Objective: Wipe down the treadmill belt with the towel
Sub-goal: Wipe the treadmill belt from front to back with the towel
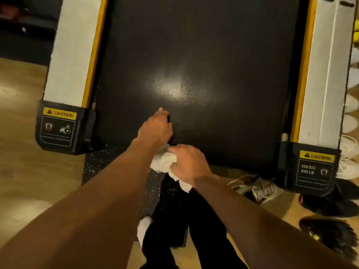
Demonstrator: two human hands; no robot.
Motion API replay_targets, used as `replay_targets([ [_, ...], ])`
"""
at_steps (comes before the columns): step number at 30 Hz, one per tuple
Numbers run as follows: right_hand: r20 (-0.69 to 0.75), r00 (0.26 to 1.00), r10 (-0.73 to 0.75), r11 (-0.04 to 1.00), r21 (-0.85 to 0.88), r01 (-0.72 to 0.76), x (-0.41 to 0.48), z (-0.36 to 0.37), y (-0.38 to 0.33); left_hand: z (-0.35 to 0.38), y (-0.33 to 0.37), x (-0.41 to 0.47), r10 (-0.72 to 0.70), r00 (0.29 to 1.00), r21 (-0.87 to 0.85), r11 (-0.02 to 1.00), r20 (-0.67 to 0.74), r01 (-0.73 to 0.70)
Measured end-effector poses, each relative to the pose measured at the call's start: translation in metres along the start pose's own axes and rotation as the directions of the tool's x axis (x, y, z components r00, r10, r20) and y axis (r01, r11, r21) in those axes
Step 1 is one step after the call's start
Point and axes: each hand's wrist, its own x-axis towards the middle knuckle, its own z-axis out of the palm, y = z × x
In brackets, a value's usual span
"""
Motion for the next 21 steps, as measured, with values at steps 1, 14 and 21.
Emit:
replay_targets([
  [1, -0.083, 0.995, 0.055, 0.998, 0.045, -0.052, 0.009, -0.001, -0.009, -0.001, -0.007, -0.002, 0.001, 1.0, -0.056, 0.998, -0.019, -0.003],
  [14, -0.275, 0.905, -0.325, 0.905, -0.368, 0.213, 0.105, 0.078, -0.096, -0.043, -0.118, -0.021, -0.069, 0.935, -0.098, 0.995, -0.347, 0.037],
  [21, -0.259, 0.896, -0.362, 0.864, -0.454, 0.218, 0.06, 0.071, -0.027, 0.02, -0.087, -0.034, 0.008, 0.971, -0.018, 1.0, -0.238, -0.012],
])
